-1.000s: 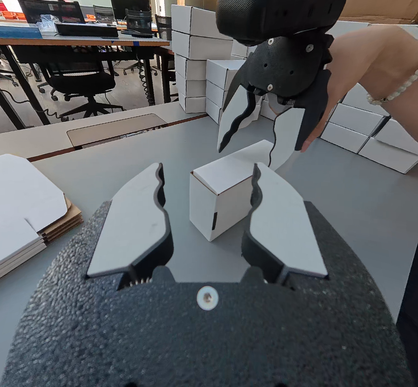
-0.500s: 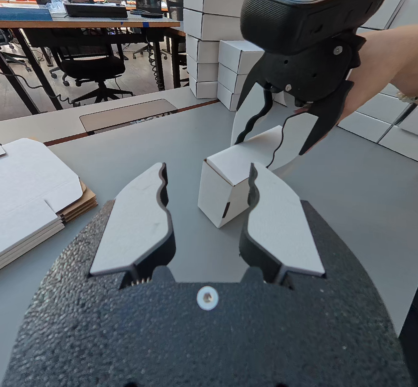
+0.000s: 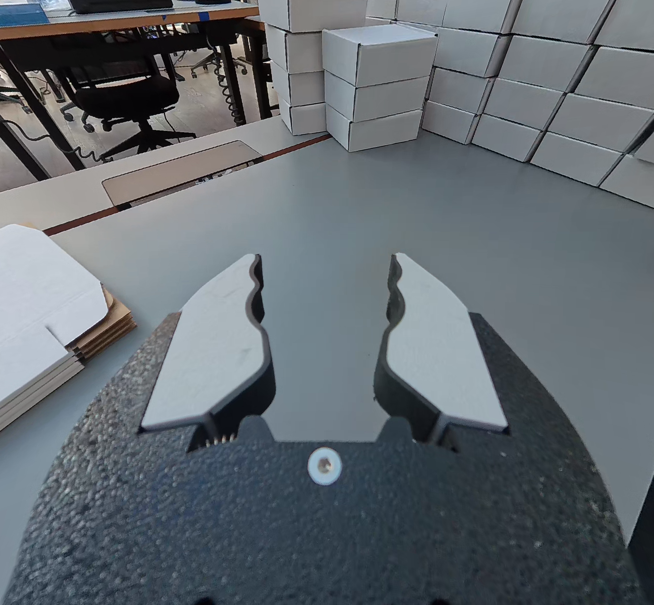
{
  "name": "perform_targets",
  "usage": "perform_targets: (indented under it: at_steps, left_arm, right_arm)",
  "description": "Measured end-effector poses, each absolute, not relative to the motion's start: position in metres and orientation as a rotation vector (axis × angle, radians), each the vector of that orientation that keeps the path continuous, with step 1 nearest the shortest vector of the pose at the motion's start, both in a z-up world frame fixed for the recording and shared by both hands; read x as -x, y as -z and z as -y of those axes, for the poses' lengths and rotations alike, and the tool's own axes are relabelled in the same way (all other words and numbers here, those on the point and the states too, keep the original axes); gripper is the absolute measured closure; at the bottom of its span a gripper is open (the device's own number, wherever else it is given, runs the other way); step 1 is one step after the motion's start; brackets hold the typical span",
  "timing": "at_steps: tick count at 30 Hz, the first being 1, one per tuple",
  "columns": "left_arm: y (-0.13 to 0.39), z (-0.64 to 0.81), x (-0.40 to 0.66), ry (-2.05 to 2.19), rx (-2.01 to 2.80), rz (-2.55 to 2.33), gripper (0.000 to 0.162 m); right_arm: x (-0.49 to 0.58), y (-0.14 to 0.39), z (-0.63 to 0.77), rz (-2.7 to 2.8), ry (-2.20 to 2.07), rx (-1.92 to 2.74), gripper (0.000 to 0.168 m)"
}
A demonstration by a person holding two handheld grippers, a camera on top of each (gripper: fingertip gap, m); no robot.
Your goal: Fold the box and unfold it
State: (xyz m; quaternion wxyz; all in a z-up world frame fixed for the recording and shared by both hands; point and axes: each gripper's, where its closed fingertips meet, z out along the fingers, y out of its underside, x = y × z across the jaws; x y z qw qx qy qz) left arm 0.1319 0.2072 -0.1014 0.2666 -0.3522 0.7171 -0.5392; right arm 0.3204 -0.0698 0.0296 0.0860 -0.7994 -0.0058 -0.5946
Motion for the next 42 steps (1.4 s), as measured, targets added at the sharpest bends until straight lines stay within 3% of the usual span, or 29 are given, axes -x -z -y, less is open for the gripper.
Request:
perform_targets:
  at_steps: [6,12,27,42]
  left_arm:
    - [0.108,-0.200,-0.132,1.435,0.931,-1.968,0.095]
    - [0.119,-0.200,-0.134,1.405,0.933,-1.999,0.095]
    - [0.138,-0.194,-0.138,1.422,0.974,-2.060,0.095]
    - [0.149,-0.187,-0.136,1.486,1.012,-2.116,0.094]
  right_arm:
    - [-0.376,-0.014,0.123,0.085,1.992,2.223,0.108]
    - [-0.407,0.018,0.142,0.046,1.981,2.266,0.108]
    - [-0.433,0.041,0.128,0.164,2.020,2.272,0.108]
    - [-0.430,0.056,0.131,0.039,1.441,2.586,0.094]
